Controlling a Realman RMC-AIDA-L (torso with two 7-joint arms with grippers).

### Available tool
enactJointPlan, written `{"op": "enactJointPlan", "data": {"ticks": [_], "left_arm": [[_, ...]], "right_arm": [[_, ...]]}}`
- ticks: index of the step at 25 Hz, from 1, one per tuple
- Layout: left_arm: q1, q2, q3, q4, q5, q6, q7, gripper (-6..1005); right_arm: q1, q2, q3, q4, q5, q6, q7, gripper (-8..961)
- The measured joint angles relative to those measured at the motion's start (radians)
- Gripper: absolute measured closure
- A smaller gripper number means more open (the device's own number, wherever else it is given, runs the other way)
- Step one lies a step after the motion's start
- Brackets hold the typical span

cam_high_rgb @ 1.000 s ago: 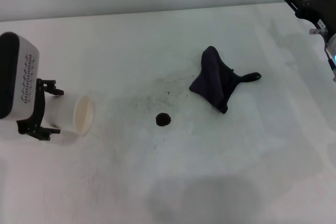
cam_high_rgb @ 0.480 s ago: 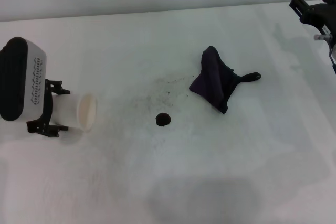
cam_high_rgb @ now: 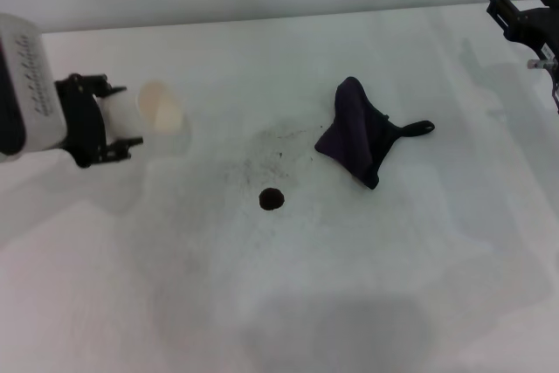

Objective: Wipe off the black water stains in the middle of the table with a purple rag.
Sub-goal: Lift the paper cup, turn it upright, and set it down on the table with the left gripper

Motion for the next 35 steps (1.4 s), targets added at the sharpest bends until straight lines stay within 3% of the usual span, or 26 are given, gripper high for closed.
{"op": "enactJointPlan", "data": {"ticks": [2,5,13,14,15,18,25,35], "left_arm": [[0.019,-0.001,-0.001,-0.019,-0.099,0.04,0.029,301],[0.048,-0.002,-0.002,-0.1,-0.362,0.09,0.153,323],[0.048,-0.002,-0.001,-0.503,-1.121,0.063,0.615,353],[0.042,-0.004,0.0,-0.598,-1.278,0.021,0.683,352],[0.042,-0.004,0.0,-0.598,-1.278,0.021,0.683,352],[0.013,-0.011,0.005,-0.801,-1.581,-0.066,0.763,352],[-0.033,-0.028,0.005,-0.977,-1.763,-0.113,0.759,351],[-0.066,-0.03,0.008,-1.056,-1.725,-0.103,0.737,340]], "right_arm": [[0.0,0.0,0.0,0.0,0.0,-0.001,-0.002,126],[0.0,0.002,0.0,0.0,0.0,-0.004,-0.004,127],[0.0,0.001,0.002,0.001,0.0,-0.009,-0.006,127],[0.0,0.001,0.002,0.001,0.0,-0.009,-0.006,127],[0.001,0.001,0.003,0.001,0.001,-0.01,-0.006,127],[0.006,0.001,0.003,0.0,0.003,-0.012,-0.005,127],[0.021,0.002,0.003,0.0,0.004,-0.015,-0.005,126],[0.032,0.003,0.003,0.009,0.002,-0.029,-0.002,127]]}}
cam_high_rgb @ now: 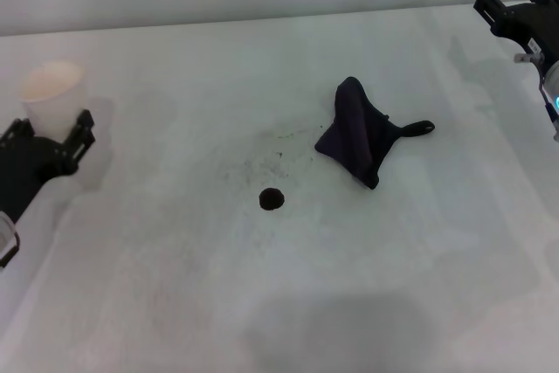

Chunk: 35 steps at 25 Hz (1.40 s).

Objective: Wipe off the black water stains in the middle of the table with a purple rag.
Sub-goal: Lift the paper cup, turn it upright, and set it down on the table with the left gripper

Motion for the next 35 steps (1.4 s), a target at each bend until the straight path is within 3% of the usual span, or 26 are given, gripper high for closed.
{"op": "enactJointPlan", "data": {"ticks": [11,35], "left_arm": [[0.0,0.0,0.0,-0.001,0.16,0.008,0.017,317],[0.031,0.0,0.001,-0.003,0.157,0.063,0.026,267]], "right_arm": [[0.009,0.0,-0.004,0.001,-0.002,0.0,0.002,126],[0.011,0.0,-0.004,0.0,-0.002,0.0,0.002,126]]}}
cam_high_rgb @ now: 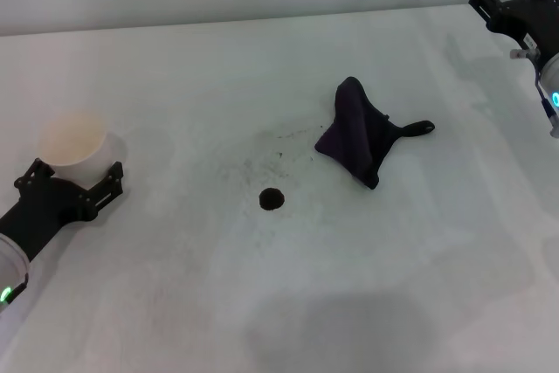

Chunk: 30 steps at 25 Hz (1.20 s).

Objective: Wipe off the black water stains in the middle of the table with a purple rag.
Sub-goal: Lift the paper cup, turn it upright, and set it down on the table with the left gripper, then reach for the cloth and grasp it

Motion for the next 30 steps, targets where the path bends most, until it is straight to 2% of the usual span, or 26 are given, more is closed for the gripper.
{"op": "enactJointPlan", "data": {"ticks": [5,7,13,22,30], "left_arm": [[0.011,0.001,0.0,0.0,0.004,-0.025,-0.014,257],[0.026,0.002,0.0,0.003,0.005,-0.057,-0.017,110],[0.068,0.006,0.0,0.008,0.006,-0.093,-0.014,116],[0.099,0.009,-0.001,0.001,0.011,-0.096,0.008,118],[0.168,0.013,0.0,0.002,0.068,-0.244,0.019,119]], "right_arm": [[-0.003,0.0,0.002,-0.001,0.0,0.0,-0.001,126],[-0.003,0.0,0.002,-0.003,0.0,0.0,-0.003,126],[0.001,-0.003,0.001,-0.012,0.0,-0.002,-0.005,126],[0.011,-0.004,0.002,-0.035,0.0,-0.007,-0.007,127],[0.006,-0.006,0.003,-0.047,0.002,-0.009,-0.008,127]]}}
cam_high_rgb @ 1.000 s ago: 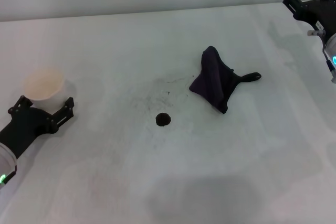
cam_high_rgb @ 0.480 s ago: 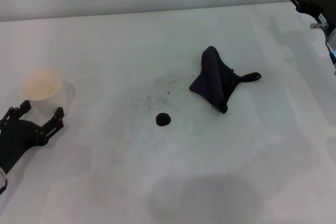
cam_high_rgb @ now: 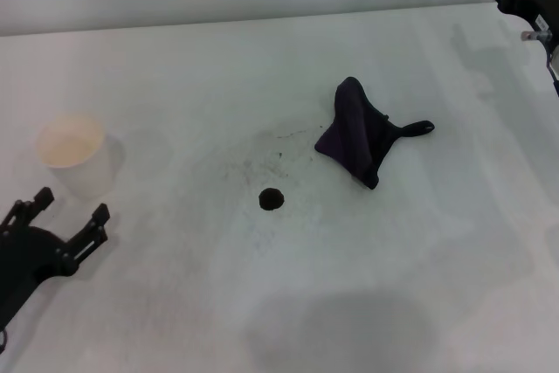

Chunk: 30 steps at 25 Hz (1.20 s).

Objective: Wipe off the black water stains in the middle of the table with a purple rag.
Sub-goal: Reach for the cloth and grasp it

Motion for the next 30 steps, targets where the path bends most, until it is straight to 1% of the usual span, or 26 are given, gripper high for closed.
{"op": "enactJointPlan", "data": {"ticks": [4,7,9,11,13,14,15,18,19,21,22,23,26,28,30], "left_arm": [[0.077,0.004,-0.01,0.009,-0.031,-0.156,0.001,120],[0.124,0.01,-0.012,0.009,-0.129,-0.264,-0.001,121],[0.138,0.011,-0.012,0.01,-0.207,-0.291,0.002,121],[0.143,0.012,-0.013,0.009,-0.287,-0.291,0.004,122],[0.138,0.012,-0.016,0.009,-0.391,-0.278,0.004,122],[0.129,0.012,-0.032,0.009,-0.429,-0.265,0.005,122],[0.121,0.012,-0.048,0.009,-0.446,-0.251,0.005,122],[0.08,0.012,-0.105,0.009,-0.455,-0.191,0.005,122],[0.068,0.012,-0.115,0.009,-0.454,-0.169,0.005,122],[0.046,0.012,-0.129,0.011,-0.455,-0.123,0.005,122],[0.038,0.012,-0.133,0.014,-0.455,-0.105,0.006,122],[0.033,0.012,-0.135,0.015,-0.455,-0.094,0.006,122],[0.015,0.013,-0.146,0.02,-0.456,-0.065,0.006,122],[0.004,0.013,-0.171,0.021,-0.456,-0.051,0.006,123],[-0.004,0.013,-0.202,0.02,-0.456,-0.039,0.006,123]], "right_arm": [[-0.002,0.001,0.001,-0.001,0.004,0.0,0.023,127],[0.0,0.0,-0.026,0.001,-0.001,-0.006,0.075,127],[0.005,-0.002,-0.072,-0.003,-0.002,-0.02,0.108,127],[0.009,-0.005,-0.165,-0.024,-0.003,-0.037,0.172,126],[0.007,-0.008,-0.295,-0.076,-0.003,-0.061,0.259,126],[0.002,-0.01,-0.374,-0.113,-0.004,-0.085,0.318,126],[-0.008,-0.016,-0.477,-0.163,-0.004,-0.118,0.384,126],[-0.04,-0.037,-0.71,-0.317,-0.029,-0.236,0.568,126],[-0.05,-0.045,-0.769,-0.369,-0.058,-0.276,0.632,126],[-0.062,-0.058,-0.826,-0.453,-0.165,-0.339,0.767,126],[-0.066,-0.063,-0.837,-0.492,-0.242,-0.357,0.856,126],[-0.067,-0.068,-0.839,-0.536,-0.351,-0.365,0.965,126],[-0.06,-0.078,-0.836,-0.61,-0.583,-0.351,1.18,127],[-0.046,-0.084,-0.833,-0.652,-0.739,-0.319,1.333,127],[-0.018,-0.093,-0.83,-0.692,-0.945,-0.26,1.534,127]]}}
